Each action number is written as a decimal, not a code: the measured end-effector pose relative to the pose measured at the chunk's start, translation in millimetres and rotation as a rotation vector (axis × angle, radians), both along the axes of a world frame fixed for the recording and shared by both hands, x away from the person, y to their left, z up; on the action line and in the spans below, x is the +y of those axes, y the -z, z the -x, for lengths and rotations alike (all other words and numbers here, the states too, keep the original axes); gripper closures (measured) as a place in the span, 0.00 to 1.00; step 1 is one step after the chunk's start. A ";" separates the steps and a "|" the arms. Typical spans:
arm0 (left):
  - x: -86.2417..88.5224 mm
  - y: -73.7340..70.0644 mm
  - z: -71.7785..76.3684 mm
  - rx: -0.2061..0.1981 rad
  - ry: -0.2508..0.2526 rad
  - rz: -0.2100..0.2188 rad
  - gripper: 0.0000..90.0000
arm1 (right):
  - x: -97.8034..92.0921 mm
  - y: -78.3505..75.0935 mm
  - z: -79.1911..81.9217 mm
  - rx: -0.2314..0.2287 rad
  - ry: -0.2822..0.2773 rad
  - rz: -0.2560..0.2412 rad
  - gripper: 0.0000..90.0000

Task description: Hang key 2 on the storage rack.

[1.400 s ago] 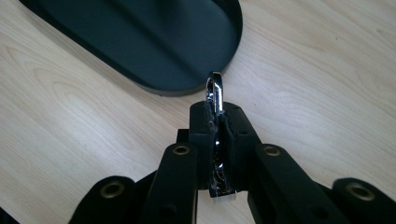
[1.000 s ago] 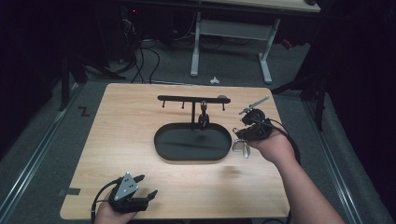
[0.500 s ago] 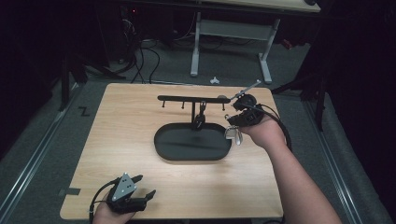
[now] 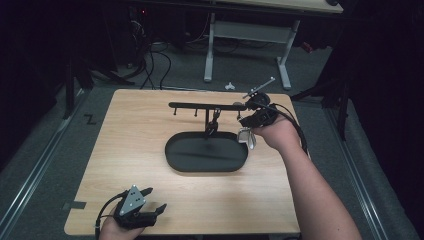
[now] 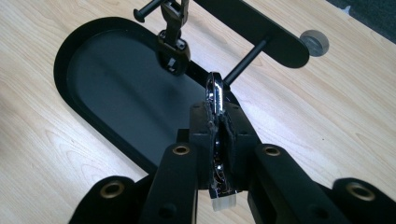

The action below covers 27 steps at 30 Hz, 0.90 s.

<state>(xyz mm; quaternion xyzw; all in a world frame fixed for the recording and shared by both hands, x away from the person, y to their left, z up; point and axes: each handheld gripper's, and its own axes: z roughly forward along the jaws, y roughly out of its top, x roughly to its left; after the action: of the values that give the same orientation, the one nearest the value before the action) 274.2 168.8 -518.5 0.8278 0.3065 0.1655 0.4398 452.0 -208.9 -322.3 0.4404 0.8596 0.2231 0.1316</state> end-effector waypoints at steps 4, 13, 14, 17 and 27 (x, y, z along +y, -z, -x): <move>-0.1 0.0 0.1 0.000 0.002 -0.002 0.31 | -1.4 3.6 -4.5 0.008 0.004 -0.001 0.93; -0.1 0.6 -0.1 0.008 0.007 -0.009 0.31 | -6.5 11.2 -11.8 -0.016 0.006 -0.015 0.92; 0.0 0.6 -0.1 0.008 0.007 -0.008 0.31 | -5.9 12.0 -11.9 -0.013 0.011 -0.015 0.92; 0.0 0.7 -0.1 0.009 0.007 -0.009 0.31 | -5.8 16.0 -14.3 -0.029 0.013 0.012 0.92; -0.1 1.1 -0.2 0.011 0.007 -0.009 0.31 | -12.9 25.9 -13.2 -0.053 0.060 0.003 0.84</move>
<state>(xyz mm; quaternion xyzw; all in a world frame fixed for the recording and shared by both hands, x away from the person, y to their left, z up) 274.4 168.7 -519.5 0.8317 0.3051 0.1608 0.4351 465.3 -221.9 -348.2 0.4598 0.8425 0.2293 0.1618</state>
